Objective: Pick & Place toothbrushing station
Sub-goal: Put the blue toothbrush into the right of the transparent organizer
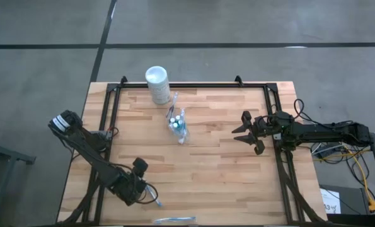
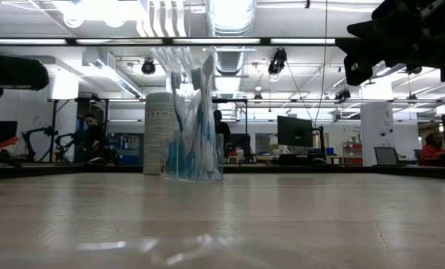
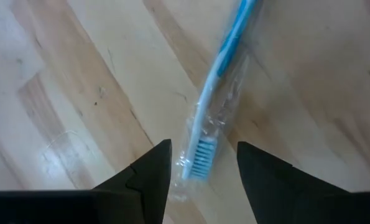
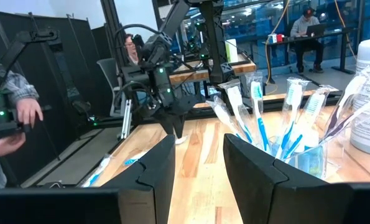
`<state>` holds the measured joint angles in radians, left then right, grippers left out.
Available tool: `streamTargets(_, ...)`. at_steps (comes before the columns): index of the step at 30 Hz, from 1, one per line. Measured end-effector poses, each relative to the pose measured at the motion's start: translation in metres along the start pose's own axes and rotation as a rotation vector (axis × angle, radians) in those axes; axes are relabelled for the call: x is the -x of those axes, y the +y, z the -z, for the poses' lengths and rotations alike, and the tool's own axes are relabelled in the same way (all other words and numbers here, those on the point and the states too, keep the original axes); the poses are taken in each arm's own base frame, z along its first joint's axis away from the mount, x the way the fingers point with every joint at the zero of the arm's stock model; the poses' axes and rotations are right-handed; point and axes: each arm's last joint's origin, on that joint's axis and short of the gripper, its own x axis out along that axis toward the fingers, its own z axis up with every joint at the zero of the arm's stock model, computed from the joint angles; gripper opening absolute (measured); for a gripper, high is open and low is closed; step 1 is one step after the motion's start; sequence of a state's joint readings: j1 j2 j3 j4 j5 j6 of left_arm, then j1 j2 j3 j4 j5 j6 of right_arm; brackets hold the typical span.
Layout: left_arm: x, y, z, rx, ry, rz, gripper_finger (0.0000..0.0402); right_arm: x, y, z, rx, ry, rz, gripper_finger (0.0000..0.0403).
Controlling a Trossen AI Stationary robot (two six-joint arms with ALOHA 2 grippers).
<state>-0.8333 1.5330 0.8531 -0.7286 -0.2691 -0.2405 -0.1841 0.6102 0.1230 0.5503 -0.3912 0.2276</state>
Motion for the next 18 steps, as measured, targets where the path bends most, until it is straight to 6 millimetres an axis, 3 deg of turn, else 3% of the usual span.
streamTargets(18, -0.013, 0.000, 0.013, -0.004, 0.020, -0.021, 0.0186, 0.000, 0.000, 0.000, 0.000, 0.000, 0.000, 0.0132)
